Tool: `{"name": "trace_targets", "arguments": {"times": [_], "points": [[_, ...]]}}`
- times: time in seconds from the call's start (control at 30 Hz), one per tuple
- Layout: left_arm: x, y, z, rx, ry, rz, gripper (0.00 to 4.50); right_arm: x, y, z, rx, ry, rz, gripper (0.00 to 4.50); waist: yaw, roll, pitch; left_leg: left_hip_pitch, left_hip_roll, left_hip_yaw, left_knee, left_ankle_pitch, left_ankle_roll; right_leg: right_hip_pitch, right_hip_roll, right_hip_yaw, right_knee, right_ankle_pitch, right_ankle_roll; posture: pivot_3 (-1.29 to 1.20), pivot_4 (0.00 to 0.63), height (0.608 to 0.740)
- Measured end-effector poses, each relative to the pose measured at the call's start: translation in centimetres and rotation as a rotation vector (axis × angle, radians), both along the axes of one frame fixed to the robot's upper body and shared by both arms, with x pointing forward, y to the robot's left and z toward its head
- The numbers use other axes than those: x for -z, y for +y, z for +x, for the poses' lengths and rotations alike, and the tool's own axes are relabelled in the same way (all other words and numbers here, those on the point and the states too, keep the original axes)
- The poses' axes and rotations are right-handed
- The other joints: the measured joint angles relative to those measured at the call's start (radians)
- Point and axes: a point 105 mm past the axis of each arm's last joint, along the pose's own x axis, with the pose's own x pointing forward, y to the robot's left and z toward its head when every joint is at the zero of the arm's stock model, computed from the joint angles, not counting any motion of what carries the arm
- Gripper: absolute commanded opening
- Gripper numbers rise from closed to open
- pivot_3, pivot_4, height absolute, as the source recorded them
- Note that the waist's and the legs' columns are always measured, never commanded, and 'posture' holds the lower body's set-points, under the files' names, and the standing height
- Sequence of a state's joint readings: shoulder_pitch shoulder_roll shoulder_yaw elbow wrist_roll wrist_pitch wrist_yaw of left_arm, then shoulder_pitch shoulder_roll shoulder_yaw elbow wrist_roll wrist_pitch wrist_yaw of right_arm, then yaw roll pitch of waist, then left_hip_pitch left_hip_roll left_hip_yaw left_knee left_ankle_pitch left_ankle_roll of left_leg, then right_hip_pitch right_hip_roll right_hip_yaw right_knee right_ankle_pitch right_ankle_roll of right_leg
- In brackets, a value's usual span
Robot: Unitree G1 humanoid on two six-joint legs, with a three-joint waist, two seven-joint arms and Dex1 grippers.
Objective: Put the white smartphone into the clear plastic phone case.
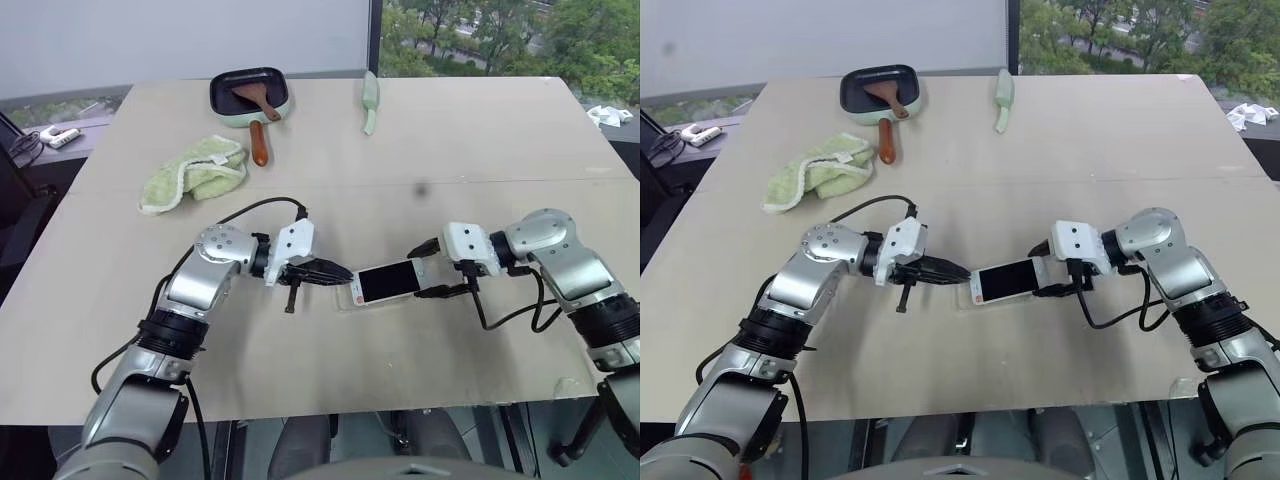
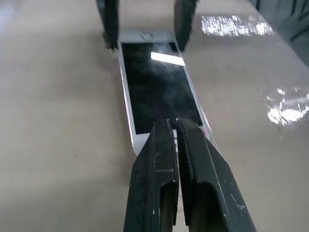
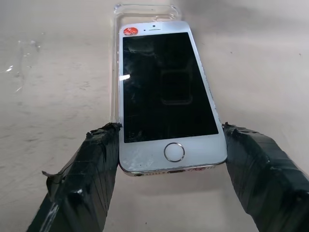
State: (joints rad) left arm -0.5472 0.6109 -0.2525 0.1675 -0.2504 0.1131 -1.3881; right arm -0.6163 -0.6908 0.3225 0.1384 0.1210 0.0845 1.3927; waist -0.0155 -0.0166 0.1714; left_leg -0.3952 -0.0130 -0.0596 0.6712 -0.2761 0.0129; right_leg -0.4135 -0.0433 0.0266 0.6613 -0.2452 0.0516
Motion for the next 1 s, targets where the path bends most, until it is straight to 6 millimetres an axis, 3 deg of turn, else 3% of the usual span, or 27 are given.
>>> {"name": "trace_targets", "arguments": {"times": [0.43, 1.0], "points": [[1.9, -1.0, -0.2, -0.008, 0.005, 0.059, 0.17, 0.6, 0.0, -0.4, -0.042, 0.021, -0.021, 2.96, 0.001, 0.000, 0.000, 0.000, 0.000, -0.001, 0.000, 0.000, 0.000, 0.000, 0.000, 0.000, 0.001, 0.000, 0.000, 0.00, 0.150, 0.740], [2.4, -2.0, -0.2, 0.005, -0.046, 0.138, 0.17, 0.6, 0.1, -0.4, -0.044, 0.019, -0.034, 2.96, 0.002, 0.001, -0.002, 0.005, 0.000, -0.001, 0.002, 0.000, 0.001, 0.005, -0.001, -0.001, 0.002, 0.000, 0.000, 0.00, 0.150, 0.740]]}}
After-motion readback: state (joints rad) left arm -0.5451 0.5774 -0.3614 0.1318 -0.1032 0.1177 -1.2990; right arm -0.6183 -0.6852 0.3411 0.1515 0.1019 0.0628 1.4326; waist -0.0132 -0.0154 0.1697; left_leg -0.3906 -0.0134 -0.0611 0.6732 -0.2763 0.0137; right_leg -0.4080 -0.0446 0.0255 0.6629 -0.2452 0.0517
